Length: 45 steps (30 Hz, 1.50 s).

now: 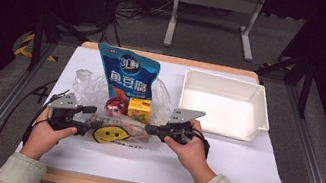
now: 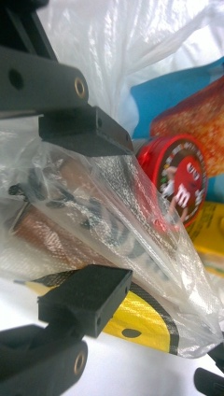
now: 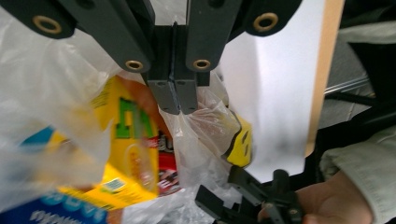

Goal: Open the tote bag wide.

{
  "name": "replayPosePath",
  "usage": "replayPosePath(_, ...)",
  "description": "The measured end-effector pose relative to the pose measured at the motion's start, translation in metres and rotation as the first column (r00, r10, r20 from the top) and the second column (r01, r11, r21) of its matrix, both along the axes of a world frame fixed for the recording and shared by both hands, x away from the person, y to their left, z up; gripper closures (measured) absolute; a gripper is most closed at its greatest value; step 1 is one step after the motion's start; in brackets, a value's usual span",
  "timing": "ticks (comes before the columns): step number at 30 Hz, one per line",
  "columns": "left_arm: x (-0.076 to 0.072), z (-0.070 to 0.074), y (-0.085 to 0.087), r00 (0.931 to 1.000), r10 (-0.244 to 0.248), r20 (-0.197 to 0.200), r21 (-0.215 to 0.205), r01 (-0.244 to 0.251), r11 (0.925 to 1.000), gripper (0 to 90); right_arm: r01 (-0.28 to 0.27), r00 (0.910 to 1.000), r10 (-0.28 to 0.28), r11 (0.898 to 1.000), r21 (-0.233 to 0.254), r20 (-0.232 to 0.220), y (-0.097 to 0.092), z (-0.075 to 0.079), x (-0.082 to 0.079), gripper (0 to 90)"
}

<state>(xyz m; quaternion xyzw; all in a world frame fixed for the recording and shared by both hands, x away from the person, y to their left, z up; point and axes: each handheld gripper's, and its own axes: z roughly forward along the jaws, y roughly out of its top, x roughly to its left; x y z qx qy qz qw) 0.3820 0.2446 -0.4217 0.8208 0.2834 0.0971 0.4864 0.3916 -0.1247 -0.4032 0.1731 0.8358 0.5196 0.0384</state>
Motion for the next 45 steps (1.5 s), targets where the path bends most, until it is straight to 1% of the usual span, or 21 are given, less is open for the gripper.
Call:
replayPosePath(2,-0.005,0.000,0.001,0.9999,-0.013,-0.007,0.019,0.013,0.9997,40.2,-0.019,0.9998,0.019,1.000,-0.005,-0.009,0.000,-0.001,-0.004,90.0)
replayPosePath(4,-0.011,0.001,0.003,0.9998,-0.020,0.003,0.032,0.020,0.9993,45.5,-0.040,0.9990,0.040,0.999,-0.010,-0.019,0.000,-0.002,-0.009,89.9)
replayPosePath(7,-0.016,0.001,0.007,0.9996,-0.026,-0.008,0.020,0.026,0.9995,56.5,-0.063,0.9975,0.062,0.998,-0.020,-0.035,-0.001,-0.004,-0.015,89.8)
replayPosePath(9,-0.017,-0.002,0.013,0.9990,-0.032,-0.031,-0.007,0.032,0.9995,66.4,-0.071,0.9966,0.070,0.997,-0.026,-0.043,-0.001,-0.006,-0.018,89.8)
replayPosePath(11,-0.019,-0.003,0.018,0.9968,-0.049,-0.063,-0.024,0.047,0.9986,79.9,-0.081,0.9955,0.079,0.996,-0.033,-0.053,-0.001,-0.009,-0.020,89.6)
replayPosePath(12,-0.019,-0.003,0.018,0.9968,-0.049,-0.063,-0.024,0.047,0.9986,83.4,-0.081,0.9955,0.079,0.996,-0.033,-0.053,-0.001,-0.009,-0.020,89.6)
replayPosePath(13,-0.021,-0.004,0.019,0.9952,-0.058,-0.079,-0.031,0.056,0.9980,86.9,-0.086,0.9945,0.084,0.995,-0.040,-0.063,-0.001,-0.012,-0.021,89.6)
replayPosePath(16,-0.025,-0.007,0.019,0.9906,-0.073,-0.115,-0.005,0.073,0.9973,88.9,-0.091,0.9938,0.087,0.995,-0.049,-0.069,0.000,-0.015,-0.022,89.6)
replayPosePath(17,-0.025,-0.008,0.019,0.9895,-0.077,-0.122,0.016,0.080,0.9967,89.6,-0.091,0.9934,0.087,0.994,-0.059,-0.075,0.001,-0.017,-0.022,89.5)
replayPosePath(18,-0.026,-0.010,0.018,0.9867,-0.080,-0.142,0.027,0.085,0.9961,89.6,-0.091,0.9934,0.087,0.994,-0.059,-0.075,0.001,-0.017,-0.022,89.5)
replayPosePath(19,-0.027,-0.013,0.018,0.9831,-0.079,-0.165,0.041,0.087,0.9954,89.6,-0.093,0.9931,0.087,0.993,-0.077,-0.079,0.003,-0.019,-0.023,89.6)
replayPosePath(20,-0.027,-0.013,0.018,0.9831,-0.079,-0.165,0.041,0.087,0.9954,89.7,-0.093,0.9931,0.087,0.993,-0.077,-0.079,0.003,-0.019,-0.023,89.6)
replayPosePath(21,-0.026,-0.016,0.018,0.9790,-0.079,-0.188,0.043,0.089,0.9951,89.7,-0.093,0.9928,0.087,0.992,-0.084,-0.082,0.003,-0.021,-0.023,89.6)
replayPosePath(23,-0.025,-0.019,0.018,0.9749,-0.081,-0.207,0.049,0.093,0.9945,89.6,-0.079,0.9920,0.067,0.990,-0.115,-0.107,0.005,-0.028,-0.022,89.7)
replayPosePath(24,-0.025,-0.021,0.018,0.9739,-0.074,-0.215,0.051,0.087,0.9949,89.6,-0.079,0.9920,0.067,0.990,-0.115,-0.107,0.005,-0.028,-0.022,89.7)
replayPosePath(28,-0.022,-0.025,0.015,0.9680,-0.064,-0.242,0.092,0.089,0.9917,89.4,-0.063,0.9888,0.041,0.987,-0.150,-0.144,0.007,-0.037,-0.019,89.7)
replayPosePath(30,-0.021,-0.028,0.014,0.9672,-0.053,-0.248,0.108,0.082,0.9908,89.1,-0.054,0.9881,0.028,0.984,-0.171,-0.152,0.008,-0.040,-0.017,89.8)
replayPosePath(31,-0.021,-0.029,0.014,0.9675,-0.046,-0.249,0.106,0.075,0.9916,89.0,-0.047,0.9880,0.019,0.983,-0.179,-0.153,0.007,-0.042,-0.017,89.9)
replayPosePath(34,-0.018,-0.032,0.014,0.9638,-0.034,-0.265,0.109,0.065,0.9919,88.9,-0.026,0.9878,-0.004,0.981,-0.191,-0.156,0.006,-0.047,-0.013,89.9)
replayPosePath(41,-0.019,-0.033,0.013,0.9684,-0.018,-0.249,0.123,0.050,0.9911,88.3,-0.005,0.9899,-0.024,0.979,-0.205,-0.139,0.007,-0.049,-0.012,89.4)
replayPosePath(45,-0.019,-0.033,0.013,0.9712,-0.027,-0.237,0.122,0.057,0.9910,86.6,-0.011,0.9892,-0.018,0.981,-0.195,-0.146,0.002,-0.043,-0.011,83.2)
